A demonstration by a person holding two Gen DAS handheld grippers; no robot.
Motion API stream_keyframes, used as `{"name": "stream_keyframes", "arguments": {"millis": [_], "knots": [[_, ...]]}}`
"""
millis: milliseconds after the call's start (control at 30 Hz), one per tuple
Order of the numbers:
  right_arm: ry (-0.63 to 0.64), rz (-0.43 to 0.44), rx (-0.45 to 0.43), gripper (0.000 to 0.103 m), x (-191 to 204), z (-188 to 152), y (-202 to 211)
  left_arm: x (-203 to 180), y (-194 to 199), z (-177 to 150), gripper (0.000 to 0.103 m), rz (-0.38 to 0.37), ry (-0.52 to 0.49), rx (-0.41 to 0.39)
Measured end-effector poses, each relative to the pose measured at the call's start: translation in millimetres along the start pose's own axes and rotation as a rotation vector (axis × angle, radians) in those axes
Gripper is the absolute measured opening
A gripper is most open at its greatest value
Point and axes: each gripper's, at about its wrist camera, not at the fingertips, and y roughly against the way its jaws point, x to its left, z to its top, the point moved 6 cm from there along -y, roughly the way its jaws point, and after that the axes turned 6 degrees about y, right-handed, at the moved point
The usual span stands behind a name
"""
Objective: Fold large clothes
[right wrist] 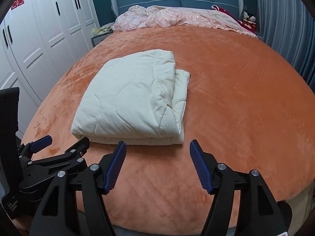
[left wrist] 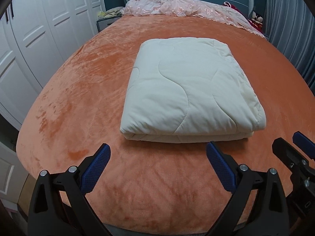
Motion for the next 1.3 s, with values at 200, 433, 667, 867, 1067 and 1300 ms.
{"name": "stream_keyframes", "arguments": {"millis": [200, 433, 667, 867, 1067, 1300], "knots": [[0.015, -0.028, -0.045, 0.079, 1, -19, 21, 5, 16, -23, 0.095, 0.007, -0.003, -0.020], [-0.003, -0.041, -0.048, 0.082, 5, -43, 28, 7, 28, -48, 0.096, 0.014, -0.008, -0.041], [0.011, -0.057, -0.058, 0.082, 11, -69, 35, 11, 34, -67, 0.096, 0.027, 0.004, -0.050], [0.010, -0.067, -0.083, 0.082, 13, -82, 42, 12, 38, -82, 0.096, 0.052, -0.021, -0.074], [-0.010, -0.063, -0.073, 0.082, 12, -100, 41, 15, 38, -100, 0.096, 0.059, -0.032, -0.091], [0.020, -0.068, -0.062, 0.082, 21, -112, 36, 20, 32, -114, 0.096, 0.043, -0.016, -0.090]]}}
